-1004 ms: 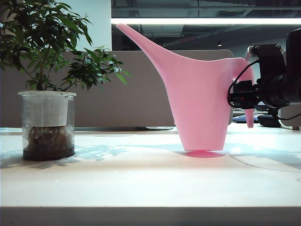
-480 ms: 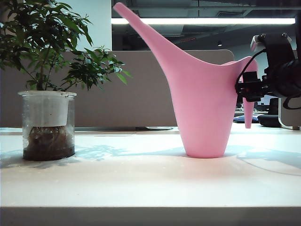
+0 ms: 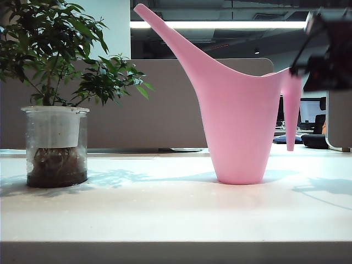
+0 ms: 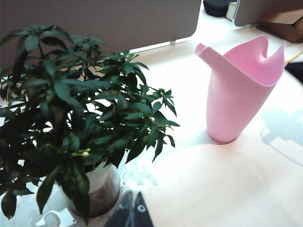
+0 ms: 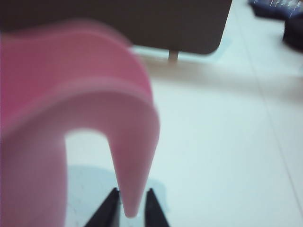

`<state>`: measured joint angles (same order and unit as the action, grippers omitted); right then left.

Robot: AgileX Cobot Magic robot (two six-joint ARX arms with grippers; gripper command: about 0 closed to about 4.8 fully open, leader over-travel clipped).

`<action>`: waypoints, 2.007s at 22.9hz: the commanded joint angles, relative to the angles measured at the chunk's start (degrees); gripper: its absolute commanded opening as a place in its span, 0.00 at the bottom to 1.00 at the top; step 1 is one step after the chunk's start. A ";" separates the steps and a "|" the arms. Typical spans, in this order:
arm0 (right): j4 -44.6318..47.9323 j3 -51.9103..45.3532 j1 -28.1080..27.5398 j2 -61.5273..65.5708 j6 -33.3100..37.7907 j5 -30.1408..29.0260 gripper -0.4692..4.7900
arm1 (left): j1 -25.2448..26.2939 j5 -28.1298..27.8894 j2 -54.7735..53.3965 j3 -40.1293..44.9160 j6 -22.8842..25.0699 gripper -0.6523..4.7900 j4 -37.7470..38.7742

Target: Pick up the watering can from the table, water the potted plant, and put the can back.

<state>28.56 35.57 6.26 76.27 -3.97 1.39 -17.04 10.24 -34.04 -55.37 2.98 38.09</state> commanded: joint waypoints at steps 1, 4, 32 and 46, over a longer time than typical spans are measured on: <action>-6.97 0.31 0.09 -9.40 4.83 -0.24 0.23 | -0.02 -0.15 0.07 -0.09 0.02 0.11 -1.49; -15.30 0.31 0.11 -19.21 7.34 -0.28 0.23 | -0.04 -1.07 0.07 -0.07 -0.07 0.11 -1.81; -47.54 -20.35 0.74 -75.65 6.88 -2.84 0.09 | -0.09 -4.39 29.77 49.83 -3.87 0.11 -35.17; -34.80 -35.50 0.66 -76.22 -0.50 3.45 0.09 | 1.38 -11.26 33.86 55.01 -2.16 0.11 -34.51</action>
<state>-7.07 0.40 6.90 0.10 -4.14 4.91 -15.79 0.40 -0.16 -0.16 0.47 5.58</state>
